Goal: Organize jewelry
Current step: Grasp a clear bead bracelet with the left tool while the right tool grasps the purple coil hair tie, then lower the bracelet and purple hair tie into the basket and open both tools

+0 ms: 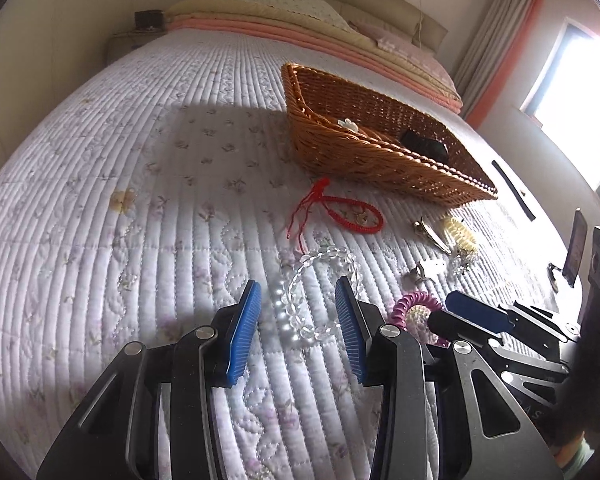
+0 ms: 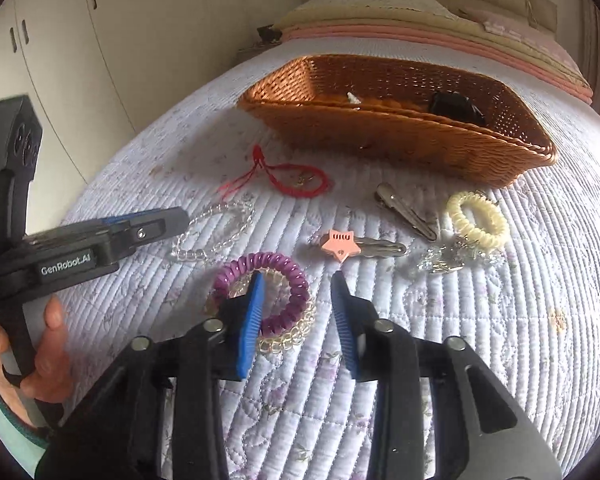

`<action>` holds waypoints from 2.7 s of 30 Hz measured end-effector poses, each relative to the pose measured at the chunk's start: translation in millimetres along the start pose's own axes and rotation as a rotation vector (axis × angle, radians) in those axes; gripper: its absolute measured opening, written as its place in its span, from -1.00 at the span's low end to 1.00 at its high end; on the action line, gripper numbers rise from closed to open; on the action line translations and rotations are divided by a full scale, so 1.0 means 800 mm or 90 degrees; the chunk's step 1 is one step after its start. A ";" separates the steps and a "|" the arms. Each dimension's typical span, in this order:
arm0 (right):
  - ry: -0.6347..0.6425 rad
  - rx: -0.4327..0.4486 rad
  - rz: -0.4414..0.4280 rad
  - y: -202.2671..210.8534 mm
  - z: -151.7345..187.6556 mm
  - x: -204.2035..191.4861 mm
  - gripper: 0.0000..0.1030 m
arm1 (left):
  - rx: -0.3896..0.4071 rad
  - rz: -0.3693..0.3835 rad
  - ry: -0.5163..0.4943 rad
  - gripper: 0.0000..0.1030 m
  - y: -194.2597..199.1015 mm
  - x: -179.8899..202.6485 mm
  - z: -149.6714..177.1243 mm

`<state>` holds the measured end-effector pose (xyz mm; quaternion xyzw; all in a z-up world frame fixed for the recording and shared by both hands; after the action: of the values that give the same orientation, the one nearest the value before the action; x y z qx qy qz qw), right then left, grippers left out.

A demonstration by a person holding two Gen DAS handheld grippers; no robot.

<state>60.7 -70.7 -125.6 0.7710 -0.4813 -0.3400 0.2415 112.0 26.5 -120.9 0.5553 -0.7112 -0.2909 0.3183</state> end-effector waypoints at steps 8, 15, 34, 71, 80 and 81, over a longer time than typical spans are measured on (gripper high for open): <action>-0.026 0.009 0.005 0.008 0.004 0.019 -0.82 | -0.012 -0.062 -0.036 -0.72 -0.015 0.003 0.007; -0.043 0.049 -0.003 0.029 0.000 0.028 -0.83 | 0.005 -0.061 -0.022 -0.88 -0.012 -0.001 0.007; -0.078 0.032 -0.015 0.054 0.008 0.063 -0.51 | 0.014 -0.041 -0.010 -0.87 -0.013 -0.003 0.012; -0.028 0.004 0.008 0.040 0.027 0.071 -0.81 | 0.028 -0.126 -0.102 -0.88 -0.013 0.020 0.017; -0.020 0.084 -0.006 0.094 -0.023 0.065 -0.81 | 0.131 -0.041 -0.105 -0.89 0.054 0.057 -0.019; -0.016 0.093 -0.005 0.100 -0.033 0.064 -0.81 | 0.145 -0.031 -0.107 -0.89 0.062 0.063 -0.028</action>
<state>50.1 -149.7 -67.5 0.7841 -0.5047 -0.3146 0.1775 90.4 -13.4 -61.8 0.5784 -0.7501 -0.2617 0.1853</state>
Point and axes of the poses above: each gripper's, at about its wrist camera, not at the fingertips, and y roughly against the way its jaws point, x to its right, z to its underside, the point moved 9 cm from there along -y, roughly the way its jaws point, and after that the axes turned 12 degrees about -z, right-handed, at the moved point
